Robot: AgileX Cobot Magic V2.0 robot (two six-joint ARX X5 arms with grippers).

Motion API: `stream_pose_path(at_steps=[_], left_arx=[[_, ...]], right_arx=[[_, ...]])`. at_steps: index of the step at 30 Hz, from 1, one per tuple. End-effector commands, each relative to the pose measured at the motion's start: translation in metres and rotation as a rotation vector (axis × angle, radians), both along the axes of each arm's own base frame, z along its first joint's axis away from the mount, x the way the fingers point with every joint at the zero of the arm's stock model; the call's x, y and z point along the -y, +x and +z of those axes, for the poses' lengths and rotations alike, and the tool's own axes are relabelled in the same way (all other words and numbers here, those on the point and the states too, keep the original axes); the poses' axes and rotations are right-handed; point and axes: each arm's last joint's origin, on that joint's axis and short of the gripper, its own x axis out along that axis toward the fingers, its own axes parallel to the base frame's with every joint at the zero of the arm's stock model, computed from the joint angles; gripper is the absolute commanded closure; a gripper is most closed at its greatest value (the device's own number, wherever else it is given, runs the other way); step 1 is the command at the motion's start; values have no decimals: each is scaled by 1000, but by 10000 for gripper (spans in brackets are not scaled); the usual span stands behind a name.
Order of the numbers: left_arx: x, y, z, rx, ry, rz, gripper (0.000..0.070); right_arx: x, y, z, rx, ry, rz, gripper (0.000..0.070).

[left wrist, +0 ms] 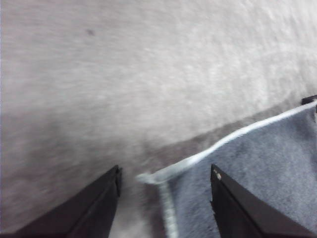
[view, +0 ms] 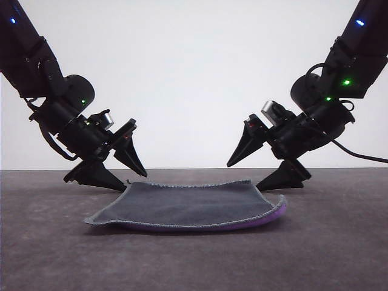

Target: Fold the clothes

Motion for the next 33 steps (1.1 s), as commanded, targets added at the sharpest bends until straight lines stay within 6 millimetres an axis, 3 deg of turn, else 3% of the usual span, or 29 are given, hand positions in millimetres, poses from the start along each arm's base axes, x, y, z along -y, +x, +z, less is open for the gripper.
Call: stream_pose_path(at_steps=[1,8,18,22,33], left_arx=[[8,4,-10,-10,0,-31,347],[17,1,-11,-13,-1,-54,347],[19,-2,-12,-43,5,-60,347],[19,-4,-14,-66,10,-60,347],[18,-6,-15,-98,12,-62,347]], right_arx=[[-7,3,-15,-42,-2,5,131],[-12,2,-20,-48,-4,17,188],[-6,5,-19,-38,1,-3,197],[-4,5,-19,-46,1,-7,244],[-3,2,-22,-83,-9,-2,249]])
